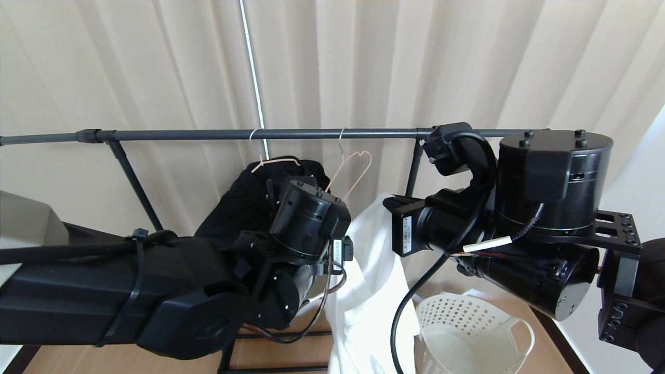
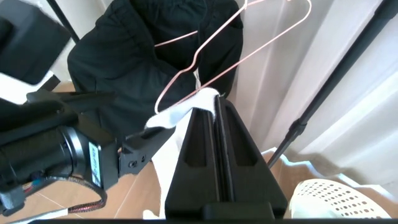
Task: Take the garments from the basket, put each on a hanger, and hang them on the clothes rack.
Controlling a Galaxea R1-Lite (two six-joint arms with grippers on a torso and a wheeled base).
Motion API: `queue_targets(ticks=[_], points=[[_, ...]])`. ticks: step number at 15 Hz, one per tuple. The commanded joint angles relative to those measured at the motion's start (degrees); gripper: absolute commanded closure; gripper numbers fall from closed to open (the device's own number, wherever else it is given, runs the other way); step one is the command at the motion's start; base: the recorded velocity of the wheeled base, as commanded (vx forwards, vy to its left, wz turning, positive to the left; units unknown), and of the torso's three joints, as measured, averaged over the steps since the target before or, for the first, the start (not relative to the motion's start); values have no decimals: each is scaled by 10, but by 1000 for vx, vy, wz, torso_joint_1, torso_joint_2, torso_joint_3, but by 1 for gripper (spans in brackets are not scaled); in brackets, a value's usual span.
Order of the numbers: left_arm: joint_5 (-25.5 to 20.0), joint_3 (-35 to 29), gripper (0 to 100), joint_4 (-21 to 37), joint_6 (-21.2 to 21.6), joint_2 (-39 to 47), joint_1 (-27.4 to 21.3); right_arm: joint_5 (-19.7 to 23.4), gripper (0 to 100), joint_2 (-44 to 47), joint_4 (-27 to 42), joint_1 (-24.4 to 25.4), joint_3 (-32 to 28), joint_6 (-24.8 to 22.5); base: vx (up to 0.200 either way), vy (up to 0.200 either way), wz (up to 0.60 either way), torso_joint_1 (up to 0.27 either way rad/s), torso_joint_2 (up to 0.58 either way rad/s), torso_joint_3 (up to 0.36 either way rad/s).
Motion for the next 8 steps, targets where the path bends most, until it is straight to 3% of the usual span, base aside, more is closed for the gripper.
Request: queue_targets(ticks=[1,8], points=[[0,6,0,0,2,2,-2,0,100,-1,0,0,0,0,0,0,0,0,0,0],[3,79,0,-12,50,4,-52,0,100,-2,0,0,0,0,0,0,0,0,0,0]])
